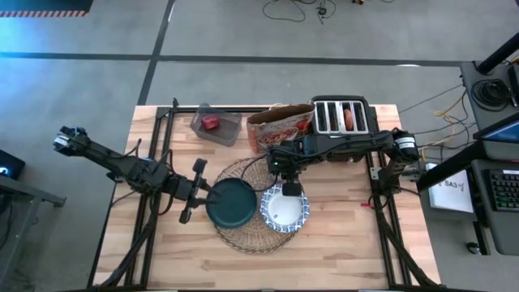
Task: Arrange a breakfast setting
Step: Put the transparent cup on the brown table mat
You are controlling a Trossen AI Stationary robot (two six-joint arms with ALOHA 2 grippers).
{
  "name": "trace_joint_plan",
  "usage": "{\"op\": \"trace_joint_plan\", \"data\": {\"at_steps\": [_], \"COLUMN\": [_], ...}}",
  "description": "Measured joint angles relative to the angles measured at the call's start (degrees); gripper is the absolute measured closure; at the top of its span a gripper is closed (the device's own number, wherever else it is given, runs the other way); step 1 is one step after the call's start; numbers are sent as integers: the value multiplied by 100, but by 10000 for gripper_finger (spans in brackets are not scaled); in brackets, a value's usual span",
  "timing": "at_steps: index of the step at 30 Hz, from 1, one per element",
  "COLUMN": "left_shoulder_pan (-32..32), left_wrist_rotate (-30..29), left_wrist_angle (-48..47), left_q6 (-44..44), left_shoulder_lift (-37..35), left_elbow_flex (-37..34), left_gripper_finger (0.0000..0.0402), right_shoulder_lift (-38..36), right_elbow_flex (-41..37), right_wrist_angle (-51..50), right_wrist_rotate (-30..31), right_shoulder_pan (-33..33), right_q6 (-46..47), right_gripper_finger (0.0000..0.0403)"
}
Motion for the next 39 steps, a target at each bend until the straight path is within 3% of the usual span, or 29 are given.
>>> {"op": "trace_joint_plan", "data": {"at_steps": [26,39], "left_shoulder_pan": [0,0], "left_wrist_rotate": [50,37], "left_wrist_angle": [-43,-43], "left_q6": [0,2], "left_shoulder_lift": [20,20], "left_elbow_flex": [-2,-2], "left_gripper_finger": [335,335], "right_shoulder_lift": [0,0], "right_elbow_flex": [0,0], "right_wrist_angle": [-158,-156], "right_wrist_rotate": [61,61], "right_shoulder_pan": [-2,-4], "right_q6": [-82,-57], "right_gripper_finger": [391,301]}}
